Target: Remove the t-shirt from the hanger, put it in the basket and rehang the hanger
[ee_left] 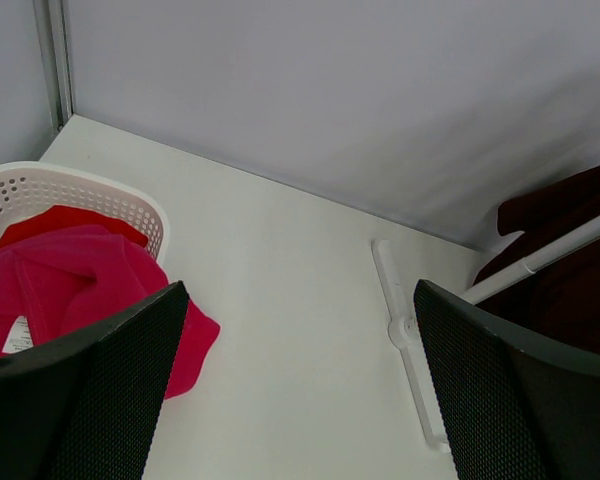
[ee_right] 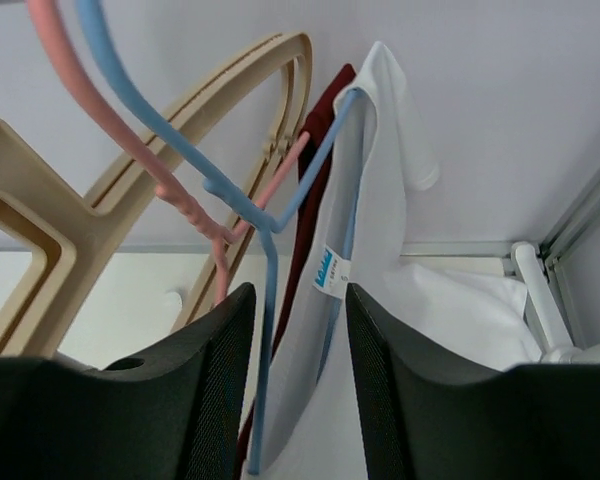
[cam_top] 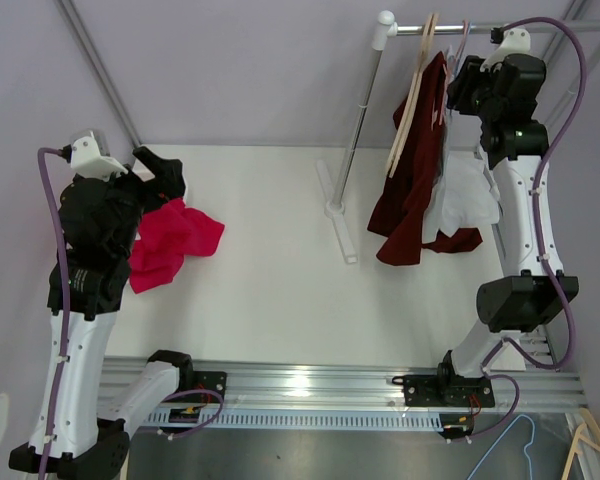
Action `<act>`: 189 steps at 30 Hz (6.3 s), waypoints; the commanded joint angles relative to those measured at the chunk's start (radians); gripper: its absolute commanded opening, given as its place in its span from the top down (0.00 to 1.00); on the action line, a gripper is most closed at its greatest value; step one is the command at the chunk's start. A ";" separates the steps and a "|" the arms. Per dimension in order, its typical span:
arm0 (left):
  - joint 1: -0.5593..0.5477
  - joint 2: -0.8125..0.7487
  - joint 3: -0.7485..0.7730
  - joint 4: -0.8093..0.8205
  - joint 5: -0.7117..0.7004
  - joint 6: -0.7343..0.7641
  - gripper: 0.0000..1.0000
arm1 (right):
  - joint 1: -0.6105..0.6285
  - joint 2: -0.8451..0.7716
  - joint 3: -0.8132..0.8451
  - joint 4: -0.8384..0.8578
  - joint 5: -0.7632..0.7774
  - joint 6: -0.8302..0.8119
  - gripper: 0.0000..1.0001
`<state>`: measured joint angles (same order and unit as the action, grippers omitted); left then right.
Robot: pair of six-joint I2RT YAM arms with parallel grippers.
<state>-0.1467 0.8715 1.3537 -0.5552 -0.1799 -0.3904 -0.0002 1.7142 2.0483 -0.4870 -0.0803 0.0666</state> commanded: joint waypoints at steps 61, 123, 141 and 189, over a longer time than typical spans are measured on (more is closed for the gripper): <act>-0.299 0.014 0.082 -0.003 -0.089 0.177 0.00 | 0.084 -0.300 -0.088 -0.036 0.756 0.062 1.00; -1.565 0.451 -0.085 0.736 -0.429 0.532 0.99 | 0.372 -0.570 -0.290 -0.296 0.877 0.341 1.00; -1.594 0.399 -0.409 0.770 -0.394 0.161 0.99 | 0.216 -0.478 -0.195 -0.274 0.694 0.309 1.00; -0.096 0.460 0.797 0.400 0.066 0.062 0.99 | -0.251 -0.096 0.122 0.088 -0.044 0.160 1.00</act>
<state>-0.3180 1.3643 2.1464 -0.3431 -0.0620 -0.3763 -0.2382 1.5742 2.1345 -0.4969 -0.0059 0.1974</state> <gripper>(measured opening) 0.011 0.041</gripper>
